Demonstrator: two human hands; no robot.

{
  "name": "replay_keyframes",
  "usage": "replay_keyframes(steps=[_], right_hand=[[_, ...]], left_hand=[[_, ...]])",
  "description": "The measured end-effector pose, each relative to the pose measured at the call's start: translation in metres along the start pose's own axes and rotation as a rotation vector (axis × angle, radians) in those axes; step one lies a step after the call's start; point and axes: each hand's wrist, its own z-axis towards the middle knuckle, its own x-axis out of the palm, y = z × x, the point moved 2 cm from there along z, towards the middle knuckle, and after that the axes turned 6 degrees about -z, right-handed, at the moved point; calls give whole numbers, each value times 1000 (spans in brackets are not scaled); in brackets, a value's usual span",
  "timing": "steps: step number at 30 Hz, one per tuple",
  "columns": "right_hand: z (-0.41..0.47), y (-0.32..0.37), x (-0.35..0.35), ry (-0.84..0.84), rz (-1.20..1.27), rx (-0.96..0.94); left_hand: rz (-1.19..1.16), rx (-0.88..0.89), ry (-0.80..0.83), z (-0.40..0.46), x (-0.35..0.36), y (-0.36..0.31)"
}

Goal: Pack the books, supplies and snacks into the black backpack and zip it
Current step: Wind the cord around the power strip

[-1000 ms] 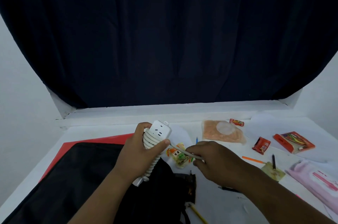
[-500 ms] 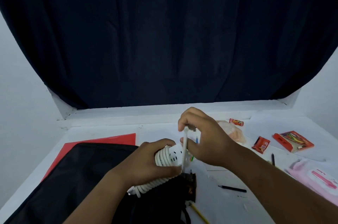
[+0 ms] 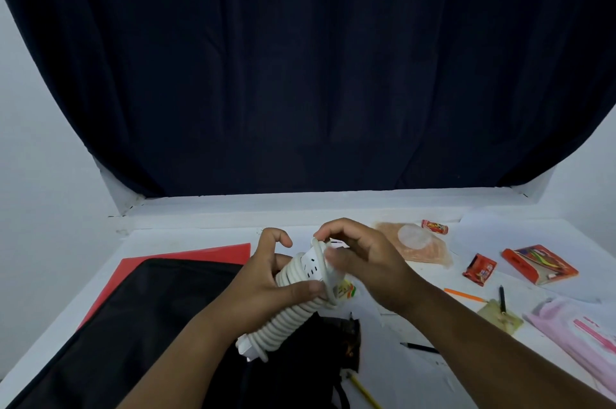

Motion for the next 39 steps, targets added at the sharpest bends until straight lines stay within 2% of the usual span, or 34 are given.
replay_keyframes(steps=[7, 12, 18, 24, 28, 33, 39], right_hand=[[-9, -4, 2, 72, -136, 10], [-13, -2, 1, 100, -130, 14], [-20, 1, -8, 230, -167, 31], [-17, -6, -4, 53, -143, 45], [-17, -9, 0, 59, -49, 110], [-16, -10, 2, 96, -74, 189], [-14, -9, 9, -34, -7, 262]], left_hand=[[-11, 7, 64, 4, 0, 11], [-78, 0, 75, 6, 4, 12], [-189, -34, 93, 4, 7, 10], [-74, -4, 115, 5, 13, 11], [22, 28, 103, 8, 11, 11], [87, 58, 107, 9, 8, 12], [103, 95, 26, 8, 12, 7]])
